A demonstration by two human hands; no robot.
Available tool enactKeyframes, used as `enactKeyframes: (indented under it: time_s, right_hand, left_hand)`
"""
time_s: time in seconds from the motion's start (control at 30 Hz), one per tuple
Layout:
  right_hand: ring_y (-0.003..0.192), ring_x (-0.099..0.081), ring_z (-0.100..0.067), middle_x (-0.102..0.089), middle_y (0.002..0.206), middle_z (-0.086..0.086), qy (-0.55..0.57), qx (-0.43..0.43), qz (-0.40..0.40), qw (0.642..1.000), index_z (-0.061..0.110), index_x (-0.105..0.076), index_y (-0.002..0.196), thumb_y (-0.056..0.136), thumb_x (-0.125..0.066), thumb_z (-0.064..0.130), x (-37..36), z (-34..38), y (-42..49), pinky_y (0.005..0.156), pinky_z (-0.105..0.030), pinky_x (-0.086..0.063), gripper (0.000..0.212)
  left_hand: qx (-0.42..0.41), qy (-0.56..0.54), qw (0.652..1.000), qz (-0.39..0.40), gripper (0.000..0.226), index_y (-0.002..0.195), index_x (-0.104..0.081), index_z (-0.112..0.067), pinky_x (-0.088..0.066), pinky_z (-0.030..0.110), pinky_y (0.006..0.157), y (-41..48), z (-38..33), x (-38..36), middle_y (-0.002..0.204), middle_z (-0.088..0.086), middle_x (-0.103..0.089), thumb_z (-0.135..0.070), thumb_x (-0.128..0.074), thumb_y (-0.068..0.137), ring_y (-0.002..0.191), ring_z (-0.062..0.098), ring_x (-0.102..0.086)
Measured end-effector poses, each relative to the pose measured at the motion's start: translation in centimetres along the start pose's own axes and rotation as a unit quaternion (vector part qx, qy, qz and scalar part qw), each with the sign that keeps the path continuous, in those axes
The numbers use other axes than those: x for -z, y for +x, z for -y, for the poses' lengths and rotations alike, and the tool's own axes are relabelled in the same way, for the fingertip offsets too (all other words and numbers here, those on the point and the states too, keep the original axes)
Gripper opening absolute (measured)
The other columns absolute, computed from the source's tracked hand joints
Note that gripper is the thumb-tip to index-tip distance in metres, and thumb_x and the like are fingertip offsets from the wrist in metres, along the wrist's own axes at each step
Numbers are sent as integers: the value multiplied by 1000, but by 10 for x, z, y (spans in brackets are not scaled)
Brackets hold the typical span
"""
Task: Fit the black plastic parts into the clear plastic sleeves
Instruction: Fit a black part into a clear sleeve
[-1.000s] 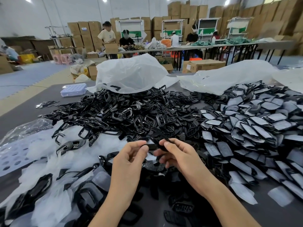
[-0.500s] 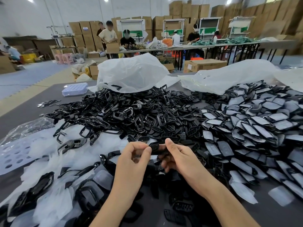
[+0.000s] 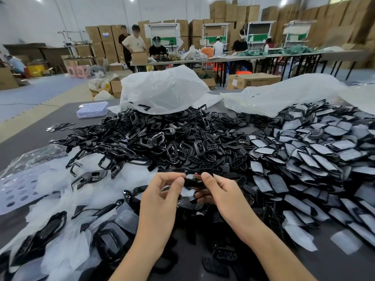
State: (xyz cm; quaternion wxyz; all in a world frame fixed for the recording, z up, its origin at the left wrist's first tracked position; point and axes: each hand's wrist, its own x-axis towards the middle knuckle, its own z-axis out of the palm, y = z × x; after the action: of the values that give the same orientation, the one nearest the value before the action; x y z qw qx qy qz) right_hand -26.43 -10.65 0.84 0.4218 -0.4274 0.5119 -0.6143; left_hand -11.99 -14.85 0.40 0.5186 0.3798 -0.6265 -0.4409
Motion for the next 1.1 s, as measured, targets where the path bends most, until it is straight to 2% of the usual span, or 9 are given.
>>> enactKeyframes:
  time_s: [0.1,0.17,0.27,0.4,0.53,0.73,0.87,1.0,1.1]
  right_hand:
    - [78,-70,-14,-78,97,-8,18,-10,32,999,26,-81,106,101,-53,37,-3,2,-1,72,-23,-58,31]
    - [76,-69,-13,-77,97,-13,37,-17,53,998,18,-79,109,100,-53,36,-5,2,-2,70,-22,-57,33]
    - [70,-67,-14,-75,87,-14,81,-34,78,993,10,-78,104,95,-53,36,-7,3,-3,65,-23,-56,37]
    - [68,-66,-14,-73,83,-11,100,-54,102,988,13,-80,87,93,-55,38,-9,3,-5,63,-24,-56,36]
    - [71,-68,-14,-76,86,-9,71,-52,99,991,16,-80,88,92,-56,41,-6,5,-5,65,-24,-57,35]
    - [76,-70,-14,-78,92,-13,57,-46,118,990,16,-82,94,97,-51,44,2,10,-6,69,-24,-57,41]
    - [71,-69,-15,-77,85,-10,47,-61,122,990,23,-83,86,91,-53,46,0,9,-6,65,-24,-56,38]
    - [69,-69,-14,-78,84,-9,54,-50,128,989,21,-82,87,90,-57,52,3,8,-5,63,-22,-55,40]
    - [70,-69,-13,-79,88,-10,35,-44,126,990,21,-82,88,97,-53,45,4,4,-5,63,-22,-55,38]
  left_hand:
    - [34,-43,998,-10,6,92,-71,-35,-50,17,86,-1,0,-2,108,-14,-72,-35,-69,86,98,2,-68]
    - [43,-55,998,-9,4,92,-69,-30,-52,24,79,-2,1,-4,94,-6,-74,-32,-68,89,86,12,-70]
    - [35,-57,997,-23,1,92,-65,-28,-53,20,69,-4,1,-6,83,-1,-72,-29,-67,92,76,16,-68]
    - [19,-49,998,-34,12,99,-62,-35,-51,17,71,-4,2,-4,83,-3,-70,-24,-62,96,75,12,-65]
    - [-36,61,997,19,17,108,-60,-36,-45,9,65,-3,1,-2,87,-18,-66,-22,-57,99,69,1,-61]
    - [9,38,991,125,23,104,-69,-42,-49,13,71,5,-1,14,83,-2,-71,-22,-59,98,73,10,-67]
    - [-19,89,991,98,21,102,-69,-38,-46,12,67,4,2,12,79,-4,-68,-19,-61,98,71,11,-62]
    - [17,33,994,102,19,102,-72,-35,-48,9,68,3,-1,12,84,1,-72,-19,-63,97,72,7,-67]
    - [24,48,994,100,17,96,-74,-32,-47,8,67,4,-1,12,79,-5,-74,-17,-66,95,69,2,-68]
